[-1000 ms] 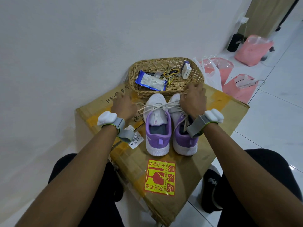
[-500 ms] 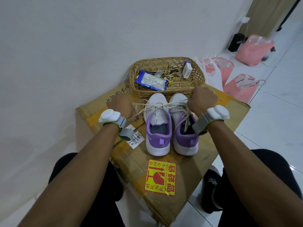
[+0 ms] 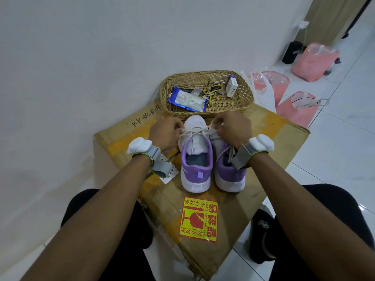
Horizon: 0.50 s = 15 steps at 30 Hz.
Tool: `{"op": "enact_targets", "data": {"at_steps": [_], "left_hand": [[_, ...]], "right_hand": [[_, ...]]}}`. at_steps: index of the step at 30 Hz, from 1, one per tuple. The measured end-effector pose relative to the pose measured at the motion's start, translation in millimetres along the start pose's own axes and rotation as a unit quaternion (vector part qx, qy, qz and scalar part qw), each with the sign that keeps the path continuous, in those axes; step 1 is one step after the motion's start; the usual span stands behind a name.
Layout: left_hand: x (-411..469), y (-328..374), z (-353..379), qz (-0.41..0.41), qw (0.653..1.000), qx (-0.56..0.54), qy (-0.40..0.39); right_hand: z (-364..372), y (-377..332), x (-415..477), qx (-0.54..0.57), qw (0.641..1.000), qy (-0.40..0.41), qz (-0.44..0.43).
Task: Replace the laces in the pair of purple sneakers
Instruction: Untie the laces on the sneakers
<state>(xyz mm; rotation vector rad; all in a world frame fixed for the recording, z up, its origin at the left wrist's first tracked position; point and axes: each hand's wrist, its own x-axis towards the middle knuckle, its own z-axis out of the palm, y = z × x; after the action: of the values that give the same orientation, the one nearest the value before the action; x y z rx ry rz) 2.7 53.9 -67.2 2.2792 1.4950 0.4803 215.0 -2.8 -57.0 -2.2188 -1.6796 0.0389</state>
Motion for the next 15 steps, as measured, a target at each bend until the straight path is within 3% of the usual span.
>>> {"op": "enact_targets", "data": {"at_steps": [2,4,6,10,13,15], "left_hand": [[-1,-4,-5,-0.084,0.990,0.106,0.047],[-2,-7,-7,-0.145,0.973,0.174,0.039],[1,-9,-5,-0.135,0.976,0.167,0.021],[7,-8,5,0.009,0.999,-0.019,-0.024],[5,0,6,0.049,0.995,-0.064,-0.060],[4,2,5,0.039,0.997,-0.063,-0.038]], "right_hand": [[-8,6,4,-0.083,0.986,0.042,0.142],[-11,14,5,-0.102,0.978,0.034,0.179],[-9,16,2,-0.077,0.993,0.034,0.086],[-4,0,-2,0.094,0.983,-0.051,-0.146],[3,-4,-1,0.089,0.977,-0.124,-0.147],[5,-1,-4,0.080,0.985,-0.109,-0.110]]}}
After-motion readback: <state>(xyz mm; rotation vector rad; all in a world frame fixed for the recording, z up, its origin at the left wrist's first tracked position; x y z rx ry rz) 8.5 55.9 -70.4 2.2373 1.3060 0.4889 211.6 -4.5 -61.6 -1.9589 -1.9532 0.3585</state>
